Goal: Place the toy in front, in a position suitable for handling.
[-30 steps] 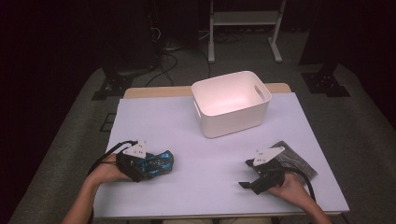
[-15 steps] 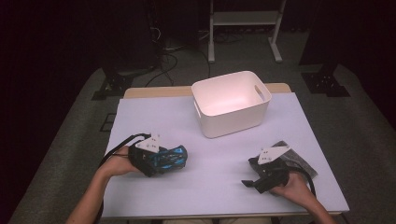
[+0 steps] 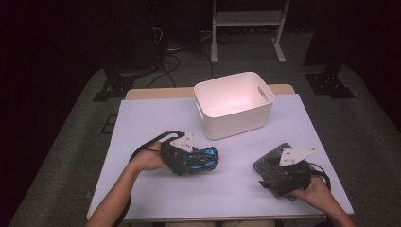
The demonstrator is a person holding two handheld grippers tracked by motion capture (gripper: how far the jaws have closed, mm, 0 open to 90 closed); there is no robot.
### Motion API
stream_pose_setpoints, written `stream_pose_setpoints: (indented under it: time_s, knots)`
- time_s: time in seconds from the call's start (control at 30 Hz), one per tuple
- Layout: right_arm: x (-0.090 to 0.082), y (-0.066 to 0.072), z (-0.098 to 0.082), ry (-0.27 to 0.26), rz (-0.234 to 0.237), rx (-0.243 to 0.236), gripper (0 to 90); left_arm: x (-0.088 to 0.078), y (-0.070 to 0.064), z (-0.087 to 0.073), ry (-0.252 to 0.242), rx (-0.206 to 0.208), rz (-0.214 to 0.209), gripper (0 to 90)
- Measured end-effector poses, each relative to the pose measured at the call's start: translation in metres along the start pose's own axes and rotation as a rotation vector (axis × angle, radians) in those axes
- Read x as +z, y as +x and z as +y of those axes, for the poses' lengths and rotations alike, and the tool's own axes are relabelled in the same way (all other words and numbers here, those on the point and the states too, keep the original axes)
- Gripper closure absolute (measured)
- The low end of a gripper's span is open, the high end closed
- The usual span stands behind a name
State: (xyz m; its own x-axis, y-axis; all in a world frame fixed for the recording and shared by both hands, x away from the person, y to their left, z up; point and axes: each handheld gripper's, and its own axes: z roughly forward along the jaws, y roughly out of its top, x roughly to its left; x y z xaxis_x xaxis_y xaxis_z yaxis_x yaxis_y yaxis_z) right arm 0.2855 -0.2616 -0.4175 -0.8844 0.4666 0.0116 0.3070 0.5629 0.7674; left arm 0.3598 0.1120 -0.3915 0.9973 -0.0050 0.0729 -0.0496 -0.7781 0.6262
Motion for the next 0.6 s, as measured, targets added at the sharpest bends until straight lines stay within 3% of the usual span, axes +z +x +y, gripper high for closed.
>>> stream_pose_setpoints:
  time_s: [0.27, 0.6]
  knots:
    - [-0.015, -0.011, -0.013, -0.016, -0.024, 0.038, 13.8, 0.039, -0.002, 0.023, 0.006, 0.039, -0.057, 26.0]
    - [-0.022, -0.021, -0.023, -0.005, -0.052, 0.054, 13.8, 0.076, -0.008, 0.038, 0.043, 0.059, -0.107, 26.0]
